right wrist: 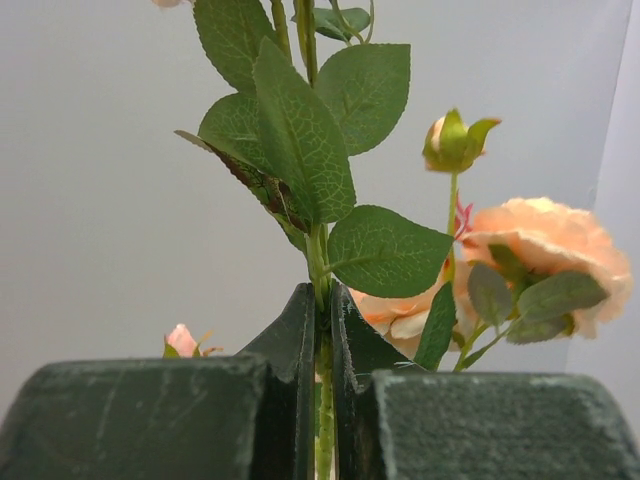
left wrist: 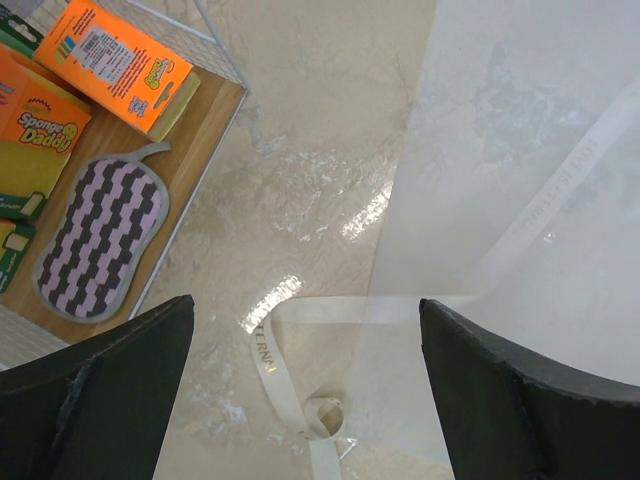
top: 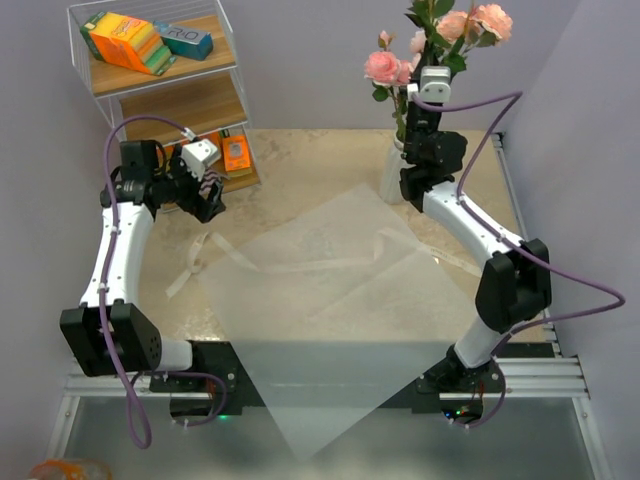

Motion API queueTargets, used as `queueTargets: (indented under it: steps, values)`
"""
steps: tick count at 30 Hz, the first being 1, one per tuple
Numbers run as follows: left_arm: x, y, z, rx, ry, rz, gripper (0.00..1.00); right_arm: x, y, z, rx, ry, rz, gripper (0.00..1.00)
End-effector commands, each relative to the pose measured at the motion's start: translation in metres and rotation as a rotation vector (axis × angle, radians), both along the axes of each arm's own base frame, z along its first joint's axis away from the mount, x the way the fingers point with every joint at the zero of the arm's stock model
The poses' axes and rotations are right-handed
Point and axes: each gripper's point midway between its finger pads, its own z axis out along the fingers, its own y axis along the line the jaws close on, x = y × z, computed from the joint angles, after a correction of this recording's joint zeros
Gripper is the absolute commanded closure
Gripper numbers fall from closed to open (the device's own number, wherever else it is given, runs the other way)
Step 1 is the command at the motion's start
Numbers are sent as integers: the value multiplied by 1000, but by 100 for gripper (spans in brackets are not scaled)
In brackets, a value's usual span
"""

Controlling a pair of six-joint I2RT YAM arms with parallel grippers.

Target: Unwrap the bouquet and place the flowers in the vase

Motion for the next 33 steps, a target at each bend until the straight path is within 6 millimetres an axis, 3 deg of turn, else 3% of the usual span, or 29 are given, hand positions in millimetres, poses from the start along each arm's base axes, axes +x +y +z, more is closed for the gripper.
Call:
queueTargets:
  steps: [1, 13, 20, 21, 22, 24, 25, 28, 33]
  values:
    - [9, -3, 24, -35, -56, -13, 1, -9, -9, 22, 35, -114, -18, 100]
    - [21, -6, 32, -58, -66, -43, 1, 13, -5, -12, 21, -90, -52, 100]
    - [17, -6, 31, -51, -68, -41, 1, 11, -8, -41, 30, -40, -52, 98]
    - [17, -5, 30, -50, -65, -38, 1, 10, -11, -51, 40, -16, -52, 88]
    - [16, -5, 31, -49, -66, -37, 1, 9, -12, -56, 44, -3, -48, 70]
    - [15, -5, 32, -46, -70, -35, 1, 6, -12, -64, 40, 35, -32, 58]
    - [14, -4, 33, -44, -71, -33, 1, 8, -12, -70, 42, 71, -32, 44]
    - [10, -5, 37, -44, -79, -33, 0, 3, -14, -81, 58, 128, -16, 21]
    - [4, -4, 44, -35, -93, -28, 1, -7, -19, -87, 90, 206, 1, 13]
